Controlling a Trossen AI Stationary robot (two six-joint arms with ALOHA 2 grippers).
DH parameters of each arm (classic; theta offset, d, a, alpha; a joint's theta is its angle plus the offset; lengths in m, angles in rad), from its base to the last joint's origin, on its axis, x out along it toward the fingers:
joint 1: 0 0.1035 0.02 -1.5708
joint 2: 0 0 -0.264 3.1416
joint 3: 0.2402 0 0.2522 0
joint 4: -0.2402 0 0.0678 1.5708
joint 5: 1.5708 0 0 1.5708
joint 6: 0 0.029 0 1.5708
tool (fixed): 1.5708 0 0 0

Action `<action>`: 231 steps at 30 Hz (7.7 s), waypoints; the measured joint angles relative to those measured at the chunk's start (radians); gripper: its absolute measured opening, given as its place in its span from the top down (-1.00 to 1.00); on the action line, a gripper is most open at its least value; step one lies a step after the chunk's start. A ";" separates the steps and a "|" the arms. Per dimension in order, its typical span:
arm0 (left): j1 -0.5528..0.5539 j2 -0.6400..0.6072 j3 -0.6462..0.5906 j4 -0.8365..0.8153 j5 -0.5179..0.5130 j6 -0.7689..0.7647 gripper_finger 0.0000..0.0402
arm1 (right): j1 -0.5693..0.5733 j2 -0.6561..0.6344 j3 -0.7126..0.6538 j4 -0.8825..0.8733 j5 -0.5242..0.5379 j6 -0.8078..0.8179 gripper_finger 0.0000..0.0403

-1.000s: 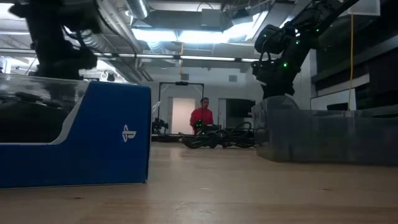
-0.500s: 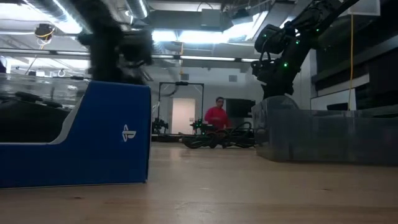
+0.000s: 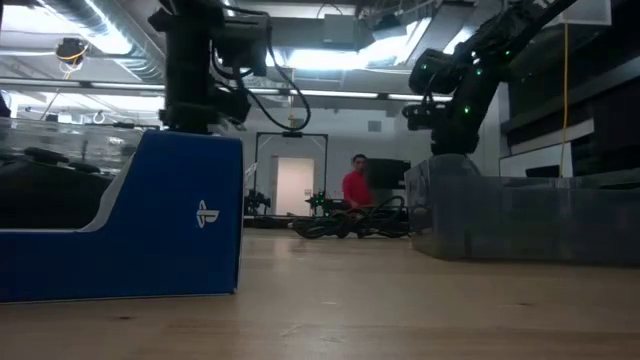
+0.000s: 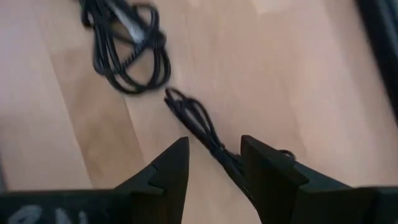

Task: Pick and place USB-C Cables
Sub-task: Put the bottom right black charger cable into the black bin, then put the top white charger cable into the black bin, then put the bottom black charger cable into the black bin

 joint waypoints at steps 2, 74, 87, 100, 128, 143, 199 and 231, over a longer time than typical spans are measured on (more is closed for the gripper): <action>-0.008 0.000 0.000 0.000 -0.007 0.018 0.45 | 0.005 0.036 0.000 -0.004 0.007 -0.040 0.25; 0.089 0.097 -0.016 0.194 0.176 0.468 0.45 | 0.653 -0.263 -0.018 -0.139 0.148 0.808 -0.27; 0.164 0.288 -0.015 0.235 0.142 0.685 0.45 | 0.652 -0.263 -0.018 -0.135 0.152 0.788 -0.27; 0.025 0.207 0.072 0.284 0.115 0.583 0.85 | 0.649 -0.269 -0.011 -0.148 0.411 0.882 -0.27; -0.226 0.662 0.782 0.568 0.456 0.429 0.48 | 0.635 -0.512 0.407 -0.335 0.998 0.650 -0.21; -0.202 0.471 0.798 0.055 0.200 0.489 0.31 | 0.393 -0.451 0.407 -0.350 1.000 0.627 -0.21; -0.228 -0.476 -0.468 0.519 0.012 0.014 0.31 | 0.206 0.590 0.484 -0.077 0.026 0.051 -0.13; -0.228 -0.475 -0.468 0.591 0.003 0.009 0.31 | 0.690 -0.143 0.123 -0.297 0.128 0.948 0.75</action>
